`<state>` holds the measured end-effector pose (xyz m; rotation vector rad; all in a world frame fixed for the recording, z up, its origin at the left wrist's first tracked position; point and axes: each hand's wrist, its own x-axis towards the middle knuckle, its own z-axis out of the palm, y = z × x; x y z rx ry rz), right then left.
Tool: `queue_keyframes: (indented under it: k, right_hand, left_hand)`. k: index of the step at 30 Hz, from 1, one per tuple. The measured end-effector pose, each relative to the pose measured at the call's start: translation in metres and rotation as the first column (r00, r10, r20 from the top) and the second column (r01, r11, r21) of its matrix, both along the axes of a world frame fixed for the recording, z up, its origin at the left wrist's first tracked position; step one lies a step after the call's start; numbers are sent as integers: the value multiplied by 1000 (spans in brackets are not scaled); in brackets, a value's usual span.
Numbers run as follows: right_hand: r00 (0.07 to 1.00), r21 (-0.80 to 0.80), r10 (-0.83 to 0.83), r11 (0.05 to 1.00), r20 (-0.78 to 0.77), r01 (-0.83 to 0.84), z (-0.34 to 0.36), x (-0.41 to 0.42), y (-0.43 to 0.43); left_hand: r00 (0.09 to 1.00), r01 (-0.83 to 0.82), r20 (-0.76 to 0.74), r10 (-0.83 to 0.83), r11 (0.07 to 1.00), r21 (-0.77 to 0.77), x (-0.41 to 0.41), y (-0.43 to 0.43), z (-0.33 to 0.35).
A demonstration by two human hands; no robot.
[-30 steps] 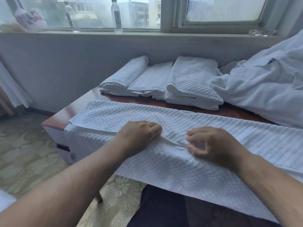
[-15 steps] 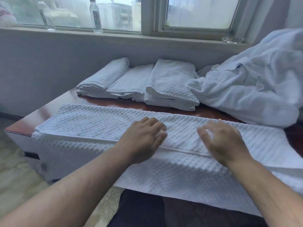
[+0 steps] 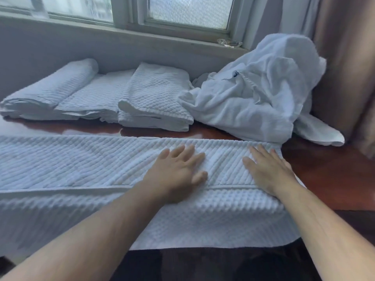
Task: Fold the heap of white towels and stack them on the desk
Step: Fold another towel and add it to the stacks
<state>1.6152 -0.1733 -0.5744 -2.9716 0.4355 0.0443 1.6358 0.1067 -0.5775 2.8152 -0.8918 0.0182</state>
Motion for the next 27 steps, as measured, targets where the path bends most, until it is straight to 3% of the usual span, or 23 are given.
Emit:
queue_keyframes:
  k: [4,6,8,11,13,16,17,19,21,23,24,27]
  right_hand:
    - [999,6,14,1000,42,-14,2,-3,1]
    - [977,107,41,992,208,-65,6,-11,2]
    - [884,199,89,959,460,-200,8,-24,3]
    - [728,19,191,963,658,-269,4,-49,4]
    - [615,-86,266,948,742,-306,0,-68,6]
    - [400,-301,476,853,783,-426,-20,-99,10]
    - [383,-327,493,846,781,-421,-27,-108,8]
    - [455,-189,308,939,835,-287,-42,-125,2]
    - [551,214,-153,976,820,-47,-51,-138,-2]
    - [563,586,-545,800,622,128,-58,-145,-6]
    - [566,685,-635,710,526,159,-61,-148,-8]
    - [633,752,-655,637,412,169,-65,-151,-13]
  left_hand:
    - [1000,-13,-9,13,1000,-10,-2,0,2]
    - [999,3,42,0,997,-82,-3,0,4]
    - [987,91,146,-61,975,-203,-8,1,9]
    - [963,219,216,-161,936,-275,-19,3,14]
    - [973,186,184,-139,945,-268,-25,2,15]
    - [980,130,175,-92,966,-222,-39,-2,9]
    - [982,119,170,-87,975,-189,-45,-3,6]
    - [985,100,152,-80,986,-132,-54,-3,-2]
    - [984,83,165,-65,991,-103,-59,0,-6]
    - [971,107,224,-83,990,-95,-65,0,-6]
    - [958,148,259,-121,986,-84,-69,-2,-6]
    - [918,277,299,-261,961,-11,-82,-11,-6]
